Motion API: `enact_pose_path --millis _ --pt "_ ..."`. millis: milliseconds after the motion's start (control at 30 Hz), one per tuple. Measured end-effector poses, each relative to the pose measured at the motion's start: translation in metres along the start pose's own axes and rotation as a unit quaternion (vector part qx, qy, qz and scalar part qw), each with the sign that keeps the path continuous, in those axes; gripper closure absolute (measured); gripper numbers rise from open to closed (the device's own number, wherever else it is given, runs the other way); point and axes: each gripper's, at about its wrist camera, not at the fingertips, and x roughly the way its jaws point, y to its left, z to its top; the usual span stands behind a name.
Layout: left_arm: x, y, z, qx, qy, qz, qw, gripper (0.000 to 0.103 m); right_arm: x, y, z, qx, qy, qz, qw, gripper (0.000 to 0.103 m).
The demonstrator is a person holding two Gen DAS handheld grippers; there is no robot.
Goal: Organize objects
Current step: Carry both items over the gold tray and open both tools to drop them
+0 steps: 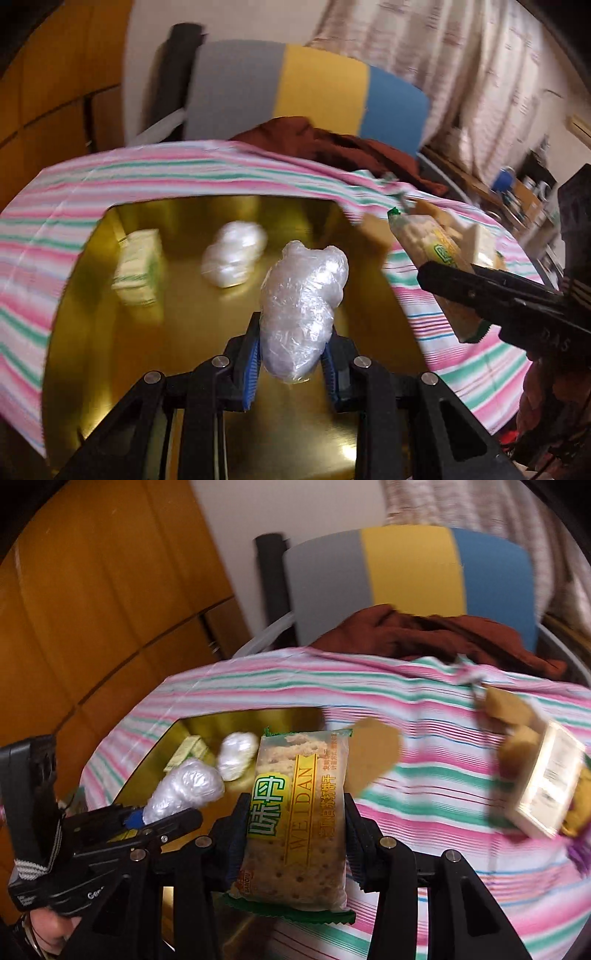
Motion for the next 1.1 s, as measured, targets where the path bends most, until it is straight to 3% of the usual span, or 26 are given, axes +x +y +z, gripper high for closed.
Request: enact_pose_path --millis 300,500,600,667,733,833,1100 --pt "0.007 0.058 -0.015 -0.04 0.038 0.066 0.9963 0.075 0.061 0.05 0.01 -0.014 0.085 0.032 0.996 0.056" --pt "0.006 0.08 -0.018 -0.059 0.049 0.095 0.9925 0.075 0.102 0.058 0.011 0.04 0.129 0.06 0.989 0.056" --pt "0.005 0.086 -0.019 -0.064 0.053 0.105 0.991 0.074 0.117 0.06 0.012 0.075 0.128 0.083 0.985 0.052" --pt "0.006 0.09 -0.018 -0.078 0.06 0.102 0.9899 0.071 0.119 0.061 0.013 0.092 0.125 0.101 0.983 0.036" --pt "0.004 0.092 -0.017 -0.091 0.064 0.1 0.9887 0.067 0.109 0.063 0.013 0.086 0.108 0.098 0.986 0.032" --pt "-0.003 0.089 -0.017 -0.104 0.049 0.096 0.9886 0.056 0.09 0.064 0.013 0.063 0.085 0.087 0.991 0.03" --pt "-0.018 0.077 -0.007 -0.116 0.006 0.097 0.9885 0.055 0.053 0.05 0.006 0.05 0.048 0.06 0.996 0.028"
